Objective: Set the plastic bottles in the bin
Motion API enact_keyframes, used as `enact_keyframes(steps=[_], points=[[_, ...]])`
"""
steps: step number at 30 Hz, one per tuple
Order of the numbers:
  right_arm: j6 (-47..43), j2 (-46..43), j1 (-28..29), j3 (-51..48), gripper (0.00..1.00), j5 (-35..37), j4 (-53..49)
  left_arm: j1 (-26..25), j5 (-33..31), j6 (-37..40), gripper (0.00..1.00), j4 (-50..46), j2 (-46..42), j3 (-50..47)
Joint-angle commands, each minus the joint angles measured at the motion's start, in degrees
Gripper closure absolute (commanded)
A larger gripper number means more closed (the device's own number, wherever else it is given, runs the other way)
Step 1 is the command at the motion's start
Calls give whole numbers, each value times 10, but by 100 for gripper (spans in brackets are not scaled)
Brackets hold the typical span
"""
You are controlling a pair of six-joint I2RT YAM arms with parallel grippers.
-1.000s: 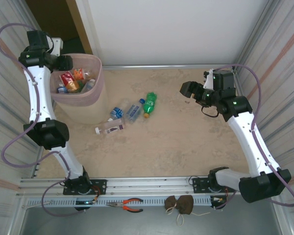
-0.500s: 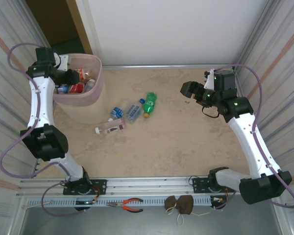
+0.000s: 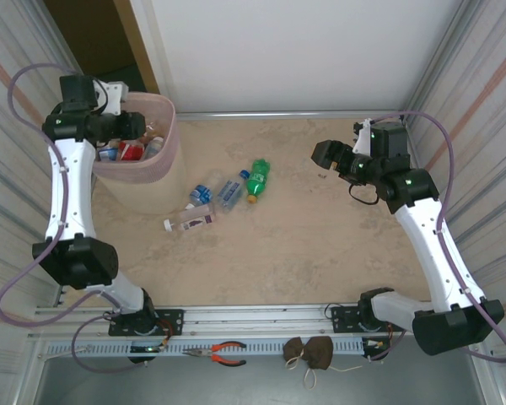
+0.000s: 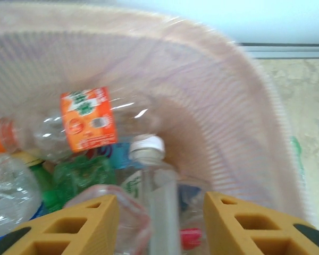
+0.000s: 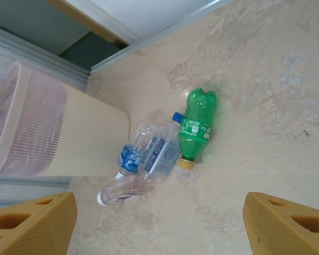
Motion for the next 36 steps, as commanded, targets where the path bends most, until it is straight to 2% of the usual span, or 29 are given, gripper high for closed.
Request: enact_keyframes(steps=[1,6,13,18,24,36], points=[[-5,-12,-4,3,20,0,-1,-32,17,22,54,-21,-37,23],[-8,-12,-4,7,20,0,-5,-121,-23,67,53,-35,-52,28],[-8,-17,-4,6,20,4,-7,-300,-162,151,51,-81,-31,22],[-8,-19,-4,6,19,4,-9,-368,-205,154,48,-106,3,-8],[-8,-23,-4,3,19,5,-12,-408,-209,151,45,-99,38,-80],[-5,-31,-4,0,19,8,-20,-402,-286,141,36,-87,123,-194]])
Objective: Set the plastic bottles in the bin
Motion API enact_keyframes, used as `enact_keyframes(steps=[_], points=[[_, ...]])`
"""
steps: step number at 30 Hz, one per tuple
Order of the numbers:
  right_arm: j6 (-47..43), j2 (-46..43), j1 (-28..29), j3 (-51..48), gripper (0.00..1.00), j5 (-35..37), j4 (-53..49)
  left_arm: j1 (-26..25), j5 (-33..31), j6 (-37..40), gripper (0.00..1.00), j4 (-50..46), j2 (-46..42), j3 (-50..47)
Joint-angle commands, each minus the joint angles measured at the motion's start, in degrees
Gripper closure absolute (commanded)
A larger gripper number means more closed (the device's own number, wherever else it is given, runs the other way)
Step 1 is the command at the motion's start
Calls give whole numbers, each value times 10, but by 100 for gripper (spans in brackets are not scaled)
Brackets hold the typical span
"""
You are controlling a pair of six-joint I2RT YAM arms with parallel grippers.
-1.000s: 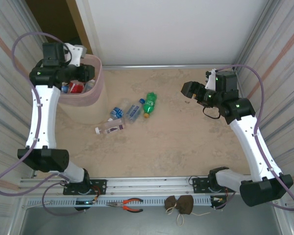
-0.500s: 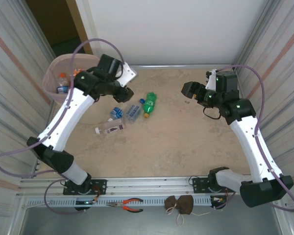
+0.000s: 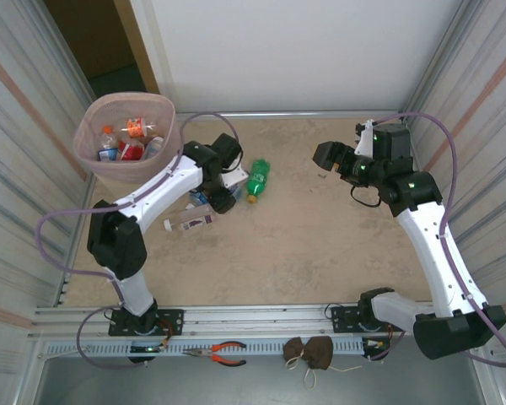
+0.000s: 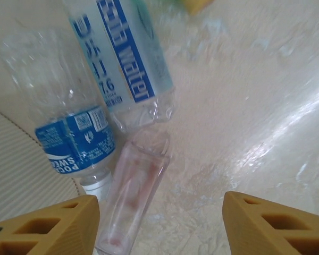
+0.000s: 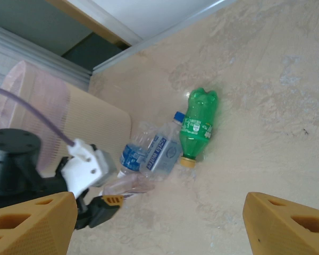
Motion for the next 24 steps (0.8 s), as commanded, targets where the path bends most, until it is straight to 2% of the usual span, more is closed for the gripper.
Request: enact_keyframes(steps=[1,5,18,24], points=[[-5,-18,-4,0,19,8,-11,11,-37,0,35,-3,20,-22],[-3,-18,-4,1,20,8,-13,28,-46,-5,32,9,30,-42],[7,-20,0,0,20,12,-11,51,21,17,32,36,58,-77],[7,-26,0,-2,20,18,-14,51,23,18,33,39,89,-74]])
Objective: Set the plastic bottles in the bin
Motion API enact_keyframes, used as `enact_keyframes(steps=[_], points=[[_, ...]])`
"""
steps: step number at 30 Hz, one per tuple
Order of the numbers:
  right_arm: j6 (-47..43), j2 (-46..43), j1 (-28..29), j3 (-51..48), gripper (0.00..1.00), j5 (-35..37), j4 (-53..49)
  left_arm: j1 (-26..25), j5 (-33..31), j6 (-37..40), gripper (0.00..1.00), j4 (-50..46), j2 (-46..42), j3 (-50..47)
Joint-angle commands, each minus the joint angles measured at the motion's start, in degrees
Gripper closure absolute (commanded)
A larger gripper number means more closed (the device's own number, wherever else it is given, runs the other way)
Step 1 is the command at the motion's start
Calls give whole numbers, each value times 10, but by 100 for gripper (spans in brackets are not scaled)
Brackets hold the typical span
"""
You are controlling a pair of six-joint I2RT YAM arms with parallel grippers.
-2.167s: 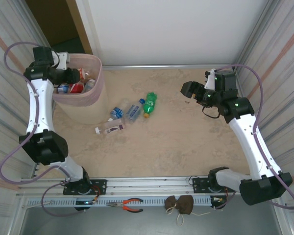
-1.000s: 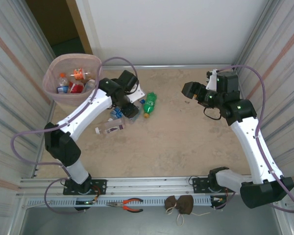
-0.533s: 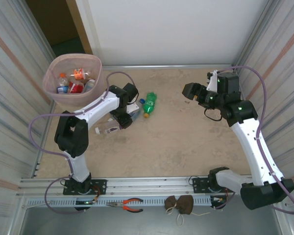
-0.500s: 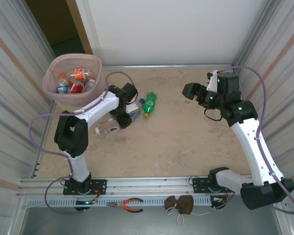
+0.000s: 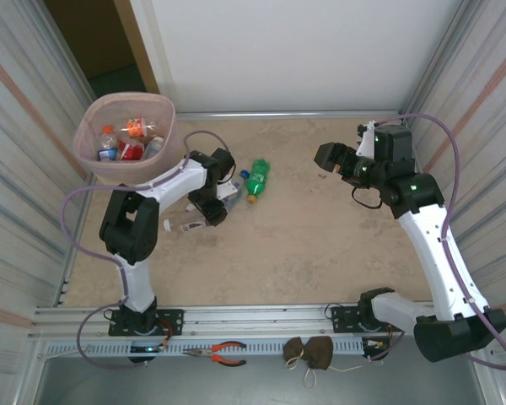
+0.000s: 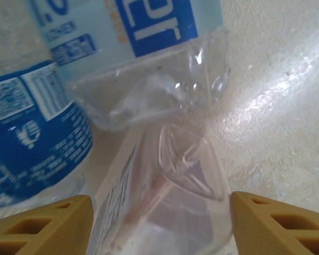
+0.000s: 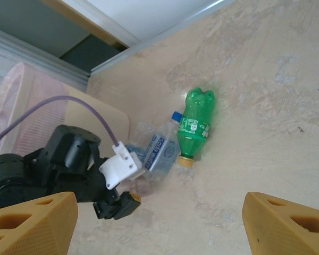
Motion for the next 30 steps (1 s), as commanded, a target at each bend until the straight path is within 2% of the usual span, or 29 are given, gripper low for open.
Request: enact_keyframes(steps=[1,5,9,16,20,26,30], points=[[5,-18,0,-2,20,9,-6,3,21,10,33,-3,14,-1],[4,-20,0,-1,20,11,-8,4,24,8,35,-1,16,0],[1,-20,0,2,20,11,-10,3,23,9,45,-1,12,0],[0,-20,0,2,20,11,-11,3,22,9,52,-4,-3,-2],[-1,-20,0,1,20,11,-10,5,36,9,52,-12,-12,1],[-1,-21,0,-3,20,12,-9,9,113,-4,51,-18,-23,2],[-1,-24,0,-2,20,13,-11,10,100,-10,43,-28,-26,-3]])
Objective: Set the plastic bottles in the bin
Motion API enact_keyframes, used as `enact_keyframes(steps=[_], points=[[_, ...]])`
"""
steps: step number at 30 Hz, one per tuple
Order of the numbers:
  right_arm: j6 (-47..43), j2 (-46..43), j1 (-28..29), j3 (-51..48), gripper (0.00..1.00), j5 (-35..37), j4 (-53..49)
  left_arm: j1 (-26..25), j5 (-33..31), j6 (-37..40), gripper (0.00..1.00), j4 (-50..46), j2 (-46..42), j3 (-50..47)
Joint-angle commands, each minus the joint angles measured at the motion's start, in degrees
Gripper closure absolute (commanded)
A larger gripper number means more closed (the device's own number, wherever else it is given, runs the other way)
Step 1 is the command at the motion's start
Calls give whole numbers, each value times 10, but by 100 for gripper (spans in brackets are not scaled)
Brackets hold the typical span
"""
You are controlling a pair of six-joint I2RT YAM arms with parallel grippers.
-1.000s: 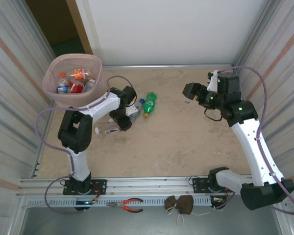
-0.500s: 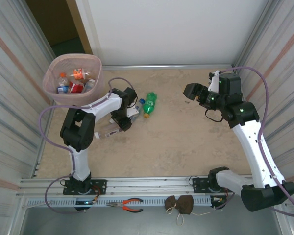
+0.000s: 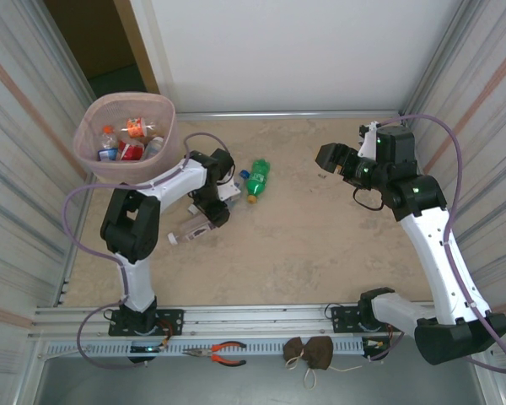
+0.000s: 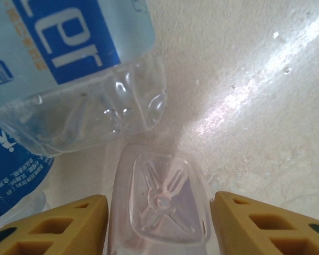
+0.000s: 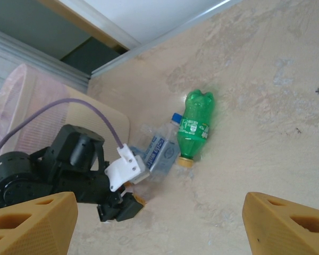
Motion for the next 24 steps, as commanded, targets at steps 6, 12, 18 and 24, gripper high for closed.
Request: enact_keyframes(steps=[6,12,18,24], points=[[-1,-16,-1,-4,20,9,-8,4,-10,-2,36,-39,-31,-22],[1,-18,-1,-6,20,9,-7,5,-7,-5,44,-31,-43,-39],[1,-21,0,-6,20,12,-8,4,-10,-8,54,-28,-57,-33],[1,-21,-1,-6,20,12,-8,10,32,-14,58,-16,-103,-20]])
